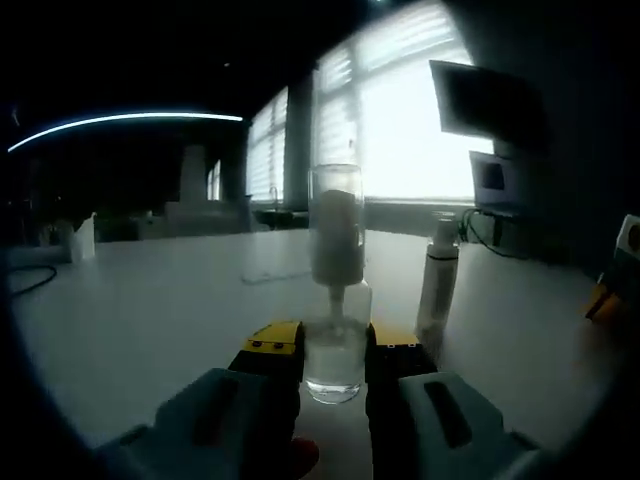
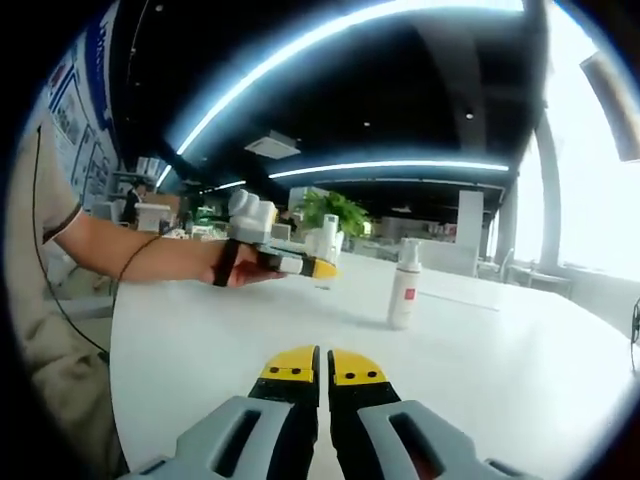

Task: Clamp pump bottle remove cover press pump head put on cover

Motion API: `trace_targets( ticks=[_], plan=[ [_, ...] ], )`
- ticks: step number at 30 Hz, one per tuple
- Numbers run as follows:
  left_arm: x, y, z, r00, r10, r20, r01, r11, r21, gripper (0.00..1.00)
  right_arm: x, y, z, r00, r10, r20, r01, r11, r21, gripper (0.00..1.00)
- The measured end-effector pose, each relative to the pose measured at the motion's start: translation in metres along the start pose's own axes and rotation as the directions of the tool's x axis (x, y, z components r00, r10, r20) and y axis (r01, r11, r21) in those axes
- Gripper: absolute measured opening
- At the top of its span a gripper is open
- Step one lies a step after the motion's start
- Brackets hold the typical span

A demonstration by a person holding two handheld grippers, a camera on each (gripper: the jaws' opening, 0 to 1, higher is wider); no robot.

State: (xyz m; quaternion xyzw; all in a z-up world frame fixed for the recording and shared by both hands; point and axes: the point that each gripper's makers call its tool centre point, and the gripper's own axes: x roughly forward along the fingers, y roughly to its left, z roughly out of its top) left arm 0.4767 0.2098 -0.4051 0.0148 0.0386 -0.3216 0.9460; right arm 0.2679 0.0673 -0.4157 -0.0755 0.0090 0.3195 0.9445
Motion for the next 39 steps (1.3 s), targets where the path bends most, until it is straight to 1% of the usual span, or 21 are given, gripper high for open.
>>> trace_targets(
  ticks=[2,5,9,10,13,17,19,21,23,27,31,33,34,39],
  plan=[
    [0.001,0.001,-0.002,1.000,0.003,-0.006,-0.003,1.000,0.003,0.15,0.000,0.000,-0.001,1.000,-0.004,-0.003,0.004,1.000,-0.002,0.00],
    [-0.004,-0.005,-0.009,1.000,0.011,-0.010,-0.011,1.000,-0.011,0.15,0.000,0.000,-0.001,1.000,-0.003,-0.006,0.003,1.000,-0.007,0.00],
    [-0.003,-0.003,-0.011,1.000,0.013,-0.013,-0.014,1.000,-0.014,0.15,0.000,0.001,-0.001,1.000,-0.002,-0.006,0.002,1.000,-0.008,0.00],
    [-0.005,-0.007,-0.012,1.000,0.014,-0.013,-0.014,1.000,-0.010,0.15,0.001,0.001,-0.001,1.000,-0.002,-0.007,0.002,1.000,-0.008,0.00],
    [-0.005,-0.009,-0.013,1.000,0.016,-0.014,-0.016,1.000,-0.004,0.15,0.001,0.000,-0.002,1.000,-0.006,-0.010,0.006,1.000,-0.008,0.00],
    [-0.004,-0.004,-0.015,1.000,0.024,-0.020,-0.024,1.000,-0.018,0.15,0.001,0.000,-0.002,1.000,-0.009,-0.010,0.009,1.000,-0.010,0.00],
    [-0.007,-0.005,-0.015,0.999,0.027,-0.019,-0.028,0.999,-0.029,0.15,0.001,0.000,-0.002,1.000,-0.009,-0.011,0.009,1.000,-0.012,0.00],
    [-0.006,-0.007,-0.018,0.999,0.020,-0.031,-0.021,0.999,-0.034,0.15,0.001,-0.001,-0.003,1.000,-0.014,-0.015,0.013,1.000,-0.016,0.00],
    [-0.010,-0.014,-0.020,0.999,0.020,-0.039,-0.021,0.999,-0.028,0.15,0.001,-0.001,-0.003,1.000,-0.015,-0.017,0.015,1.000,-0.019,0.00],
    [-0.010,-0.014,-0.021,0.999,0.021,-0.044,-0.021,1.000,-0.004,0.15,0.001,0.000,-0.003,1.000,-0.014,-0.015,0.014,1.000,-0.018,0.00],
    [-0.006,-0.007,-0.020,0.998,0.033,-0.048,-0.033,0.999,0.003,0.15,0.001,0.001,-0.003,1.000,-0.013,-0.017,0.013,1.000,-0.022,0.00],
    [-0.004,-0.005,-0.019,0.999,0.027,-0.041,-0.028,1.000,-0.003,0.16,0.001,0.002,-0.002,1.000,-0.011,-0.018,0.010,1.000,-0.024,0.00],
    [-0.001,-0.001,-0.018,0.999,0.023,-0.036,-0.024,1.000,-0.005,0.16,0.001,0.003,-0.002,1.000,-0.010,-0.019,0.010,1.000,-0.024,0.00],
    [-0.001,0.003,-0.017,0.999,0.021,-0.026,-0.021,1.000,-0.014,0.18,0.002,0.002,-0.003,1.000,-0.012,-0.020,0.012,1.000,-0.021,0.00]
  ],
)
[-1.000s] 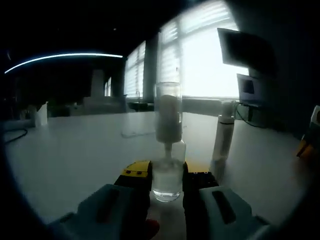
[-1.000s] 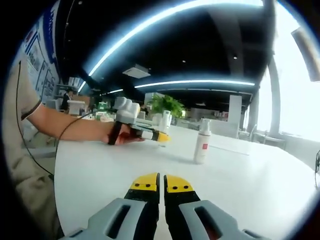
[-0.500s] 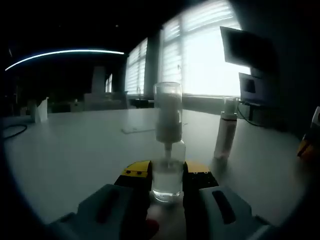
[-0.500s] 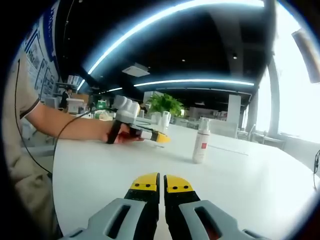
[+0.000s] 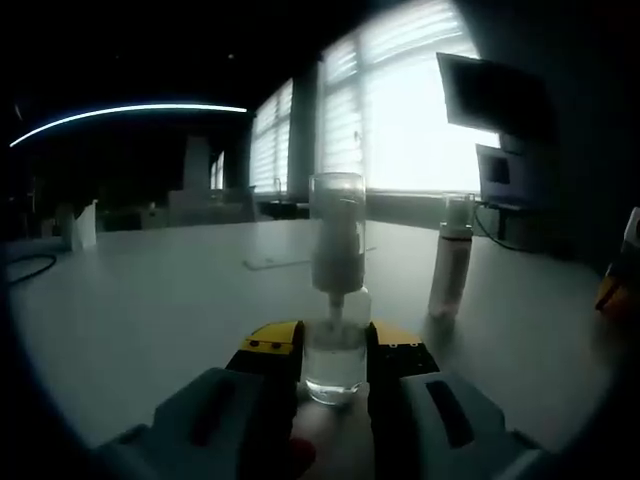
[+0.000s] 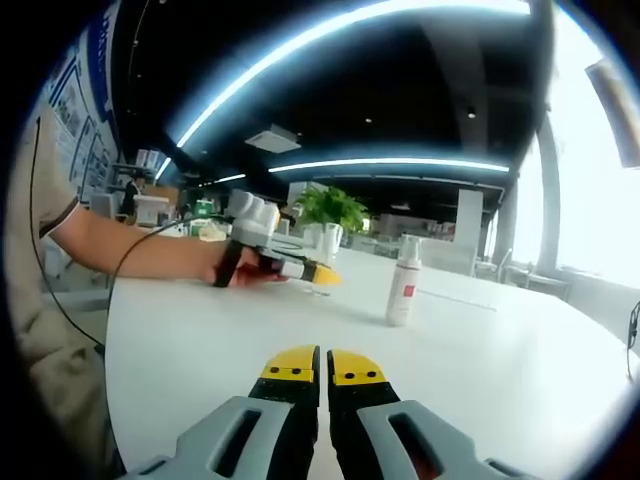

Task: Clamp pump bottle remove cover press pump head put on cover

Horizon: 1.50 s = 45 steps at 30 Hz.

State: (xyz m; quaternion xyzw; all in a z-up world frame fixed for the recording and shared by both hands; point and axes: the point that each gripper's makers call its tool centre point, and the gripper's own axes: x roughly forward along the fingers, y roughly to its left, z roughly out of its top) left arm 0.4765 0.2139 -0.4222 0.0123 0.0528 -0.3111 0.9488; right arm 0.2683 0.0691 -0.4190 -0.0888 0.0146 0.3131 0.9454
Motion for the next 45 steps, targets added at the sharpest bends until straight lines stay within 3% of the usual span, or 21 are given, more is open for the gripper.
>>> trace_targets(
  ticks=[6,28,41,45],
  plan=[
    [0.003,-0.001,-0.001,1.000,-0.003,-0.005,0.004,1.000,0.027,0.18,0.000,-0.001,-0.001,1.000,0.001,-0.001,-0.001,1.000,0.000,0.00],
    [-0.005,-0.003,0.003,1.000,-0.003,-0.013,0.003,1.000,0.014,0.26,0.000,-0.003,-0.001,1.000,0.005,-0.004,-0.005,1.000,-0.001,0.00],
    [-0.019,-0.002,0.017,0.999,0.036,-0.001,-0.036,0.998,0.044,0.29,0.000,0.000,0.000,1.000,0.001,-0.004,-0.001,1.000,-0.006,0.00],
    [-0.025,0.001,0.020,0.998,0.062,-0.003,-0.062,0.993,0.096,0.29,0.000,-0.001,-0.001,1.000,0.001,-0.004,-0.001,1.000,-0.006,0.00]
  ],
)
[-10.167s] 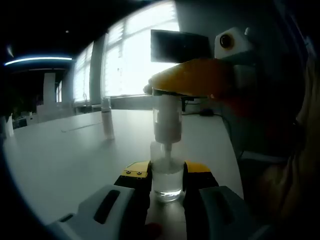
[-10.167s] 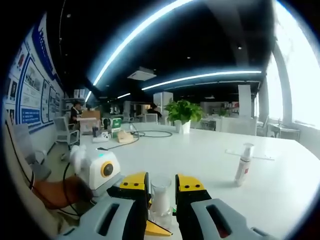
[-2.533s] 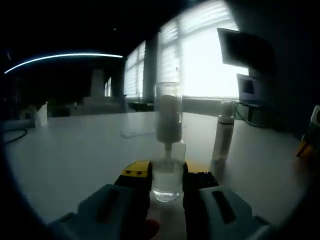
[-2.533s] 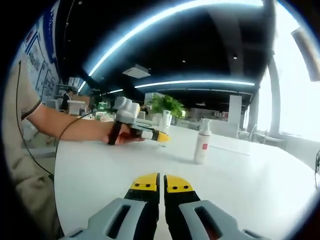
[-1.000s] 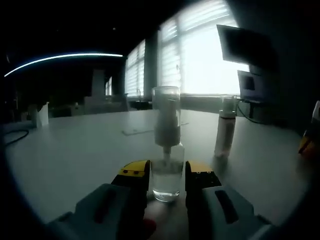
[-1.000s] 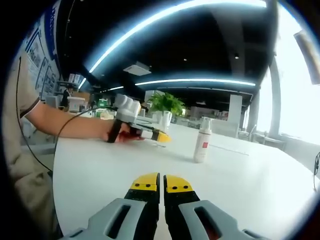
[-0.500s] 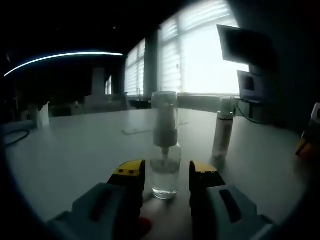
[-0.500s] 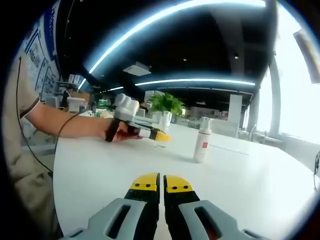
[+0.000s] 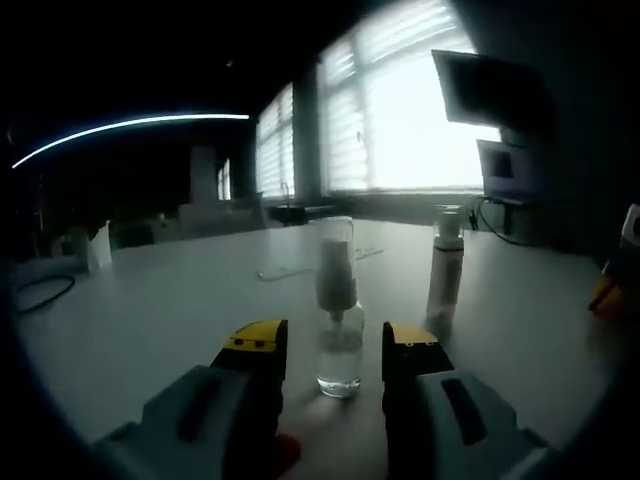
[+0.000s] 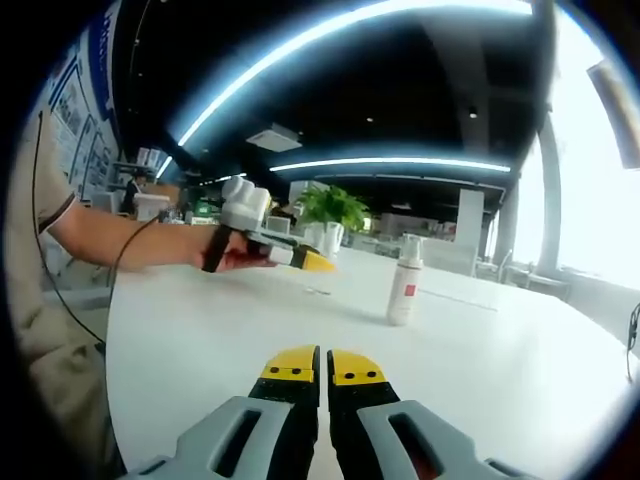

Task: Clamp pump bottle remove cover press pump head put on cover

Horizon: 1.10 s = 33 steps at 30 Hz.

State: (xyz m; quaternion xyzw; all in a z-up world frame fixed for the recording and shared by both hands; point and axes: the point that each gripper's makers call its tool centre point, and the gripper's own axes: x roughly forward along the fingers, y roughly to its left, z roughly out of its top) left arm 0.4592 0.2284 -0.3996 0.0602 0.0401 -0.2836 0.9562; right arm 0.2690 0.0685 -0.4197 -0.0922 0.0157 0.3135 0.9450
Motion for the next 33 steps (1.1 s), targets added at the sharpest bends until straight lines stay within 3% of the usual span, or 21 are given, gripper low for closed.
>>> trace_targets(
  ticks=[11,22,33],
  plan=[
    [-0.023,0.007,0.016,0.999,0.019,0.035,-0.019,1.000,-0.011,0.30,0.000,0.000,-0.001,1.000,0.002,-0.001,-0.002,1.000,-0.005,0.00],
    [-0.057,-0.025,0.039,0.995,-0.024,0.095,0.025,1.000,-0.008,0.31,0.000,0.001,0.000,1.000,0.002,-0.002,-0.002,1.000,-0.003,0.00],
    [-0.079,-0.025,0.050,0.990,-0.049,0.130,0.050,0.999,-0.007,0.23,0.000,0.000,-0.001,1.000,0.001,-0.004,-0.001,1.000,-0.007,0.00]
  ],
)
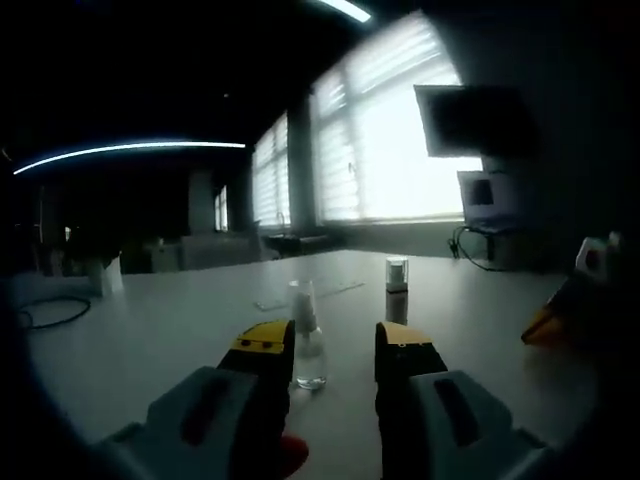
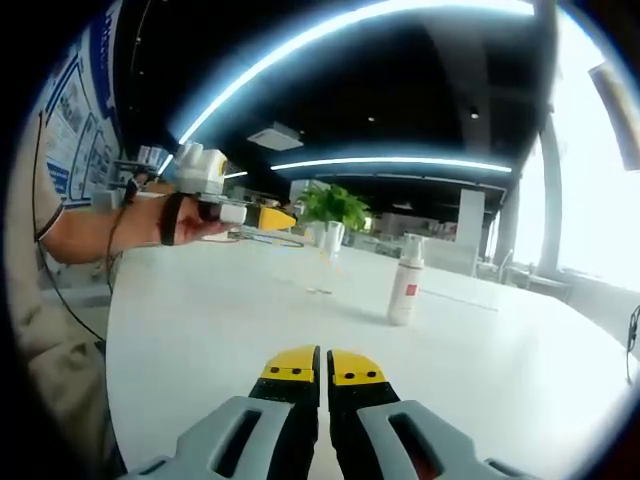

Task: Clamp pump bottle remove cover press pump head put on cover

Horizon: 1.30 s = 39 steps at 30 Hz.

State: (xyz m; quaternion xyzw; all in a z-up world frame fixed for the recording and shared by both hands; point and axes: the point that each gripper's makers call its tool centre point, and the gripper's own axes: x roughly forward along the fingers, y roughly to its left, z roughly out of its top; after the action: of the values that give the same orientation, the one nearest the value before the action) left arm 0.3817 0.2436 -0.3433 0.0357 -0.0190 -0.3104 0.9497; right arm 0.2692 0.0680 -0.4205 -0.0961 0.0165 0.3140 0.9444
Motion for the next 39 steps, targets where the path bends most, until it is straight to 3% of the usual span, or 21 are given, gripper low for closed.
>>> trace_targets(
  ticks=[11,24,33,39],
  plan=[
    [-0.015,-0.010,-0.001,0.999,-0.044,0.007,0.044,0.999,-0.007,0.19,0.000,-0.001,-0.001,1.000,0.002,0.002,-0.002,1.000,0.003,0.00],
    [-0.028,-0.021,-0.031,0.997,-0.078,-0.018,0.078,0.997,-0.016,0.15,-0.002,0.002,0.002,1.000,0.013,0.015,-0.014,1.000,0.027,0.00],
    [-0.041,-0.043,-0.042,0.993,-0.113,-0.016,0.114,0.993,0.030,0.14,-0.002,0.000,0.003,1.000,0.017,0.021,-0.018,0.999,0.038,0.00],
    [-0.045,-0.057,-0.050,0.990,-0.139,-0.031,0.140,0.990,0.019,0.14,-0.003,-0.001,0.003,1.000,0.021,0.023,-0.022,0.999,0.042,0.01]
  ],
)
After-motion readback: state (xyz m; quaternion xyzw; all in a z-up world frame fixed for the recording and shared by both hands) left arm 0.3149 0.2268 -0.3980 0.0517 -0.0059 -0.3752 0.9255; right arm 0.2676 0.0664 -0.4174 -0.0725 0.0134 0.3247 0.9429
